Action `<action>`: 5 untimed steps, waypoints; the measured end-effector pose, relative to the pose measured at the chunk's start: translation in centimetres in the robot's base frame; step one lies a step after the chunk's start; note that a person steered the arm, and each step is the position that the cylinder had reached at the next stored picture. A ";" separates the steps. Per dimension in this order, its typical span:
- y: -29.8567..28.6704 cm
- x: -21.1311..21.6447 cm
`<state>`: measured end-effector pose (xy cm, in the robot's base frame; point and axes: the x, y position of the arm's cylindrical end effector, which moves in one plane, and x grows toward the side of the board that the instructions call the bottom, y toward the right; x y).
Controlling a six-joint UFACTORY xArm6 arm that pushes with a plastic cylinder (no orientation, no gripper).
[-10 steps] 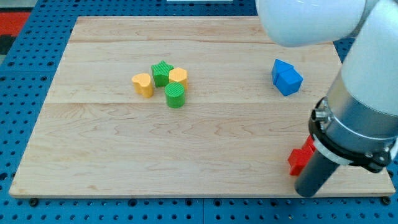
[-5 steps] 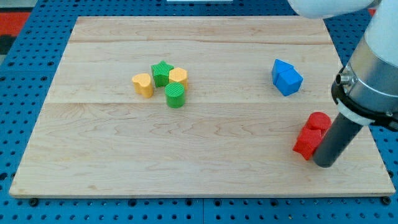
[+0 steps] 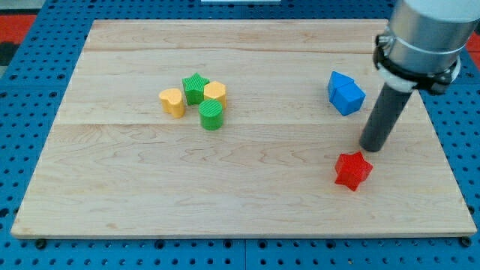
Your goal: Separate the red circle from the red star
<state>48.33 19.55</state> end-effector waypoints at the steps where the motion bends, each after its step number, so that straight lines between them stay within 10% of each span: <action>1: 0.2 2.1; 5: 0.6 -5.4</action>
